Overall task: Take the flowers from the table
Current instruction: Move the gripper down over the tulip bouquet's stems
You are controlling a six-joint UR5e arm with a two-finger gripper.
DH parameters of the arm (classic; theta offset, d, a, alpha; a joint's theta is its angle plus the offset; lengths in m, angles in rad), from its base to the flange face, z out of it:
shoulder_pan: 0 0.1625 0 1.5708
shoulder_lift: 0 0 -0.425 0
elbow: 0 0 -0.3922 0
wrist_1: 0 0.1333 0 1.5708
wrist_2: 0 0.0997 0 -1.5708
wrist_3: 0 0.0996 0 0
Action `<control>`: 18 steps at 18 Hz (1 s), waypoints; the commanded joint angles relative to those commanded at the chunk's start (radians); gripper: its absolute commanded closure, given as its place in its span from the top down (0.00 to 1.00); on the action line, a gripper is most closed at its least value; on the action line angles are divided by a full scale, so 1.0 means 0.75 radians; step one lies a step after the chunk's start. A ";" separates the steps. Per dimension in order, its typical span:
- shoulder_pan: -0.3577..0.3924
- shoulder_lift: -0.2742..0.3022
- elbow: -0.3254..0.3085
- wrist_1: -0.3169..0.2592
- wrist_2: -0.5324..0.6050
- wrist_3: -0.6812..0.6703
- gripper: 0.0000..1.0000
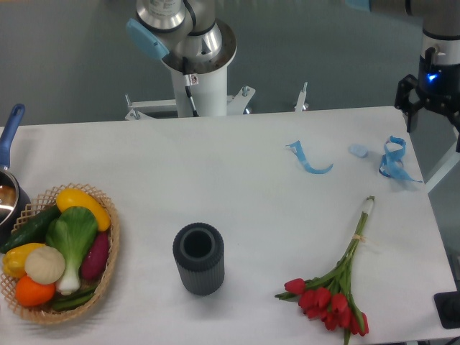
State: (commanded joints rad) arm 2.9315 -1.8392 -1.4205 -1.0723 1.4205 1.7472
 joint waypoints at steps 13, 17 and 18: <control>-0.008 -0.018 -0.045 0.073 -0.194 -0.241 1.00; -0.077 -0.071 -0.074 0.188 -0.194 -0.474 1.00; -0.098 -0.094 -0.068 0.196 -0.196 -0.513 1.00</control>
State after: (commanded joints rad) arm 2.8580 -1.9096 -1.4711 -0.9251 1.2732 1.3625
